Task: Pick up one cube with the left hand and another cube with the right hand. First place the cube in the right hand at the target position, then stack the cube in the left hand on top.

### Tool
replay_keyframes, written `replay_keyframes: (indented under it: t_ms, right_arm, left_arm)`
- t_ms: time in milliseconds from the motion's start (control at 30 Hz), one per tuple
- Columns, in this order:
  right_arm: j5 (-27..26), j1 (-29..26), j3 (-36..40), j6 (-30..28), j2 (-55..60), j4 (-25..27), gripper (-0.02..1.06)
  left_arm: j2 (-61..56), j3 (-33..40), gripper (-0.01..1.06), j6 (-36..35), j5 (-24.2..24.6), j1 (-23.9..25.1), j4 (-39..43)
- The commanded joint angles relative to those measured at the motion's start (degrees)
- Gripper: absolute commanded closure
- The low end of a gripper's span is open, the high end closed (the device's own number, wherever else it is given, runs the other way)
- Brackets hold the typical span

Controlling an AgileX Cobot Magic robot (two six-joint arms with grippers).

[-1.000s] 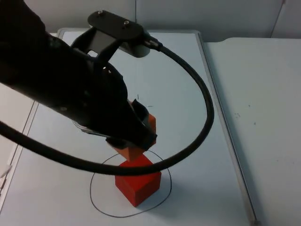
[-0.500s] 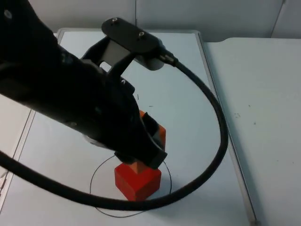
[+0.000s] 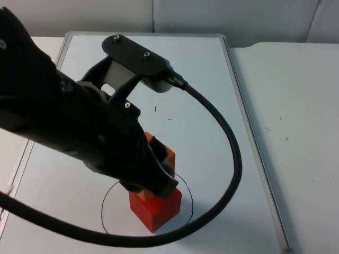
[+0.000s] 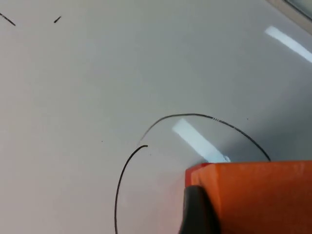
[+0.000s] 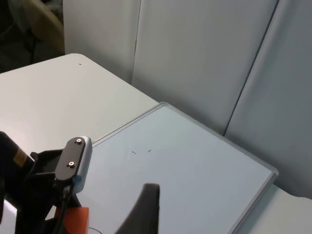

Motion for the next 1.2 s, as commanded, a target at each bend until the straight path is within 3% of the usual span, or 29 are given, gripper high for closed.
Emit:
replay_keyframes:
  t_ms: [0,867,967,1167]
  right_arm:
    - [-0.78,0.26,0.27,0.22,-0.13,-0.29,0.18]
    - [-0.78,0.26,0.27,0.6,-0.13,-0.83,0.18]
    - [-0.78,0.26,0.27,0.6,-0.13,-1.26,0.18]
    - [-0.78,0.26,0.27,0.83,-0.13,-1.24,0.18]
  left_arm:
    - [0.19,0.09,1.05,-0.3,-0.79,-0.93,-0.6]
    - [2.03,0.09,1.05,-0.01,-1.58,-1.72,-0.95]
    - [2.03,0.09,1.05,0.55,-3.29,-3.97,-0.54]
    - [2.12,0.09,1.05,0.55,-5.93,-4.07,-0.54]
